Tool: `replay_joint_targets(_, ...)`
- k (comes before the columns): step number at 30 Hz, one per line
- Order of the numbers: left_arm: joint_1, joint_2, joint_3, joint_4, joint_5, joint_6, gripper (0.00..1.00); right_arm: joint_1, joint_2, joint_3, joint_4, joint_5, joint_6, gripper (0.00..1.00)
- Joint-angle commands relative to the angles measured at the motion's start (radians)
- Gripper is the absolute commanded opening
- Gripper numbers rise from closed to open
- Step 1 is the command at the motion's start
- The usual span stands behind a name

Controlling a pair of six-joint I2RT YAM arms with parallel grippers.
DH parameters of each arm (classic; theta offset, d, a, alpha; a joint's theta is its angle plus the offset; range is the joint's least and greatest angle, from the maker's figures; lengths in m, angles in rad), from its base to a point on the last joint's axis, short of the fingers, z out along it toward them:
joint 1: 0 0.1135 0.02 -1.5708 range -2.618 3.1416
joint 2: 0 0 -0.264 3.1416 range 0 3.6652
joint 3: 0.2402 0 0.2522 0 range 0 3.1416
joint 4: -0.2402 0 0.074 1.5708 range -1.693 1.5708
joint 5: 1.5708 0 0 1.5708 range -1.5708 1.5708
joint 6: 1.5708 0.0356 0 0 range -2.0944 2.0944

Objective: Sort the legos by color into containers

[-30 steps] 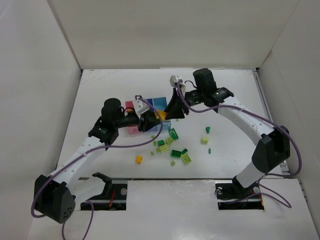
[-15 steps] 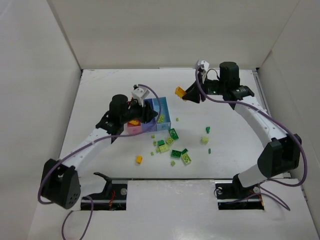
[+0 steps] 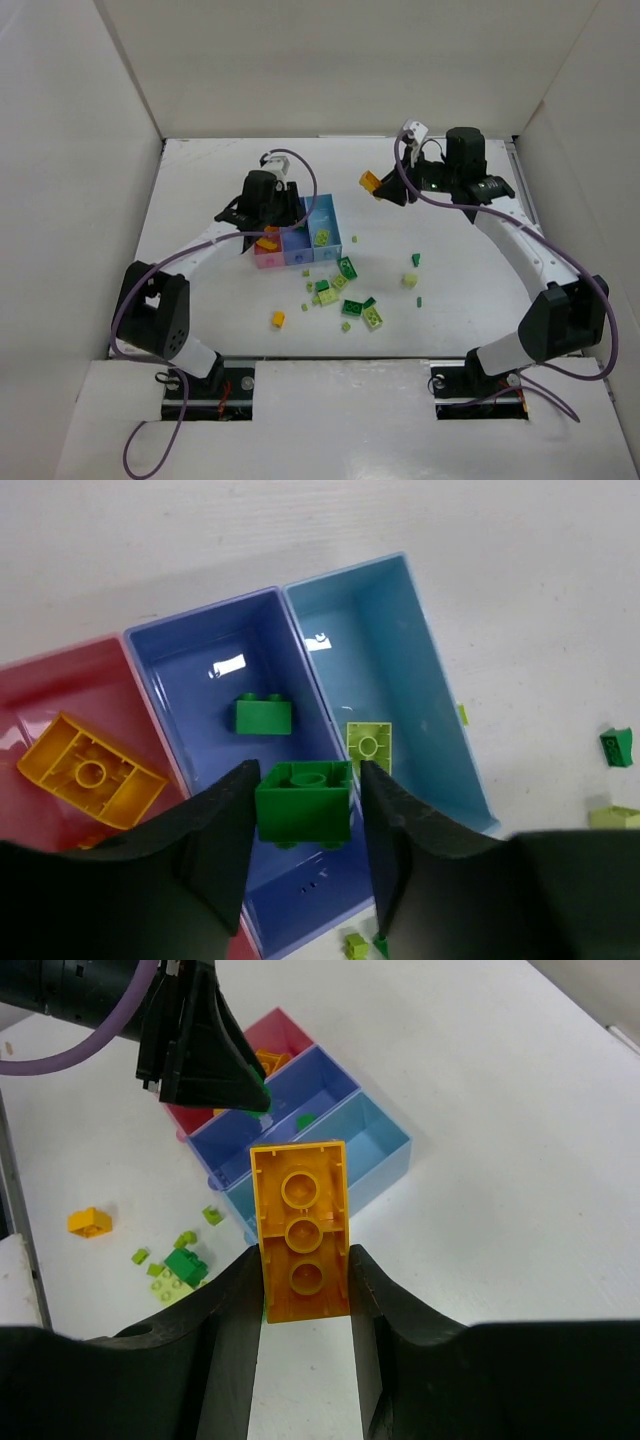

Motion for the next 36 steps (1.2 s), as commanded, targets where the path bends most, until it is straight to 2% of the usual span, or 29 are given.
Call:
replay_joint_targets(1,0.001,0.013,0.046,-0.040,-0.075,-0.049,0.43,-0.008,-0.033,-0.008,0.045,0.011,0.017,0.00)
replay_joint_targets(2,-0.011,0.013,0.046,-0.040,-0.075,-0.049,0.46,-0.008,-0.022,-0.008,0.045,0.011,0.017,0.00)
replay_joint_targets(3,-0.020,0.013,0.046,-0.040,-0.075,-0.039,0.58,-0.008,-0.022,-0.008,0.045,0.011,0.017,0.00)
replay_joint_targets(4,-0.020,0.013,0.055,-0.040,-0.084,-0.039,0.58,-0.008,-0.022,-0.008,0.045,0.011,0.017,0.00)
replay_joint_targets(5,-0.034,0.013,0.055,-0.040,-0.093,-0.039,0.69,-0.008,-0.013,-0.008,0.045,0.011,0.017,0.00)
replay_joint_targets(12,-0.035,-0.030,0.089,-0.100,-0.158,-0.049,0.76,0.075,-0.004,0.003,-0.008,0.126,-0.029,0.00)
replay_joint_targets(16,0.013,-0.171,0.099,-0.207,-0.262,-0.163,0.89,0.164,0.062,0.042,-0.027,0.189,-0.029,0.00)
replay_joint_targets(17,0.026,-0.206,0.099,-0.248,-0.373,-0.256,1.00,0.190,0.080,0.056,-0.040,0.224,-0.029,0.00)
replay_joint_targets(19,0.050,-0.309,0.110,-0.348,-0.510,-0.364,1.00,0.277,0.144,0.111,-0.040,0.278,-0.016,0.00)
replay_joint_targets(20,0.051,-0.343,0.124,-0.473,-0.585,-0.430,1.00,0.308,0.169,0.134,-0.050,0.298,-0.006,0.00)
replay_joint_targets(21,0.060,-0.375,0.124,-0.530,-0.709,-0.554,1.00,0.338,0.194,0.156,-0.041,0.322,0.003,0.00)
replay_joint_targets(23,0.070,-0.475,0.124,-0.655,-0.782,-0.649,1.00,0.420,0.275,0.232,-0.041,0.354,0.036,0.00)
replay_joint_targets(26,0.070,-0.596,0.064,-0.669,-0.753,-0.677,1.00,0.510,0.381,0.350,0.002,0.449,0.085,0.00)
replay_joint_targets(29,0.070,-0.677,0.021,-0.660,-0.710,-0.677,1.00,0.543,0.448,0.406,0.020,0.512,0.141,0.00)
replay_joint_targets(36,0.070,-0.699,-0.011,-0.709,-0.672,-0.668,1.00,0.586,0.600,0.530,0.043,0.597,0.250,0.00)
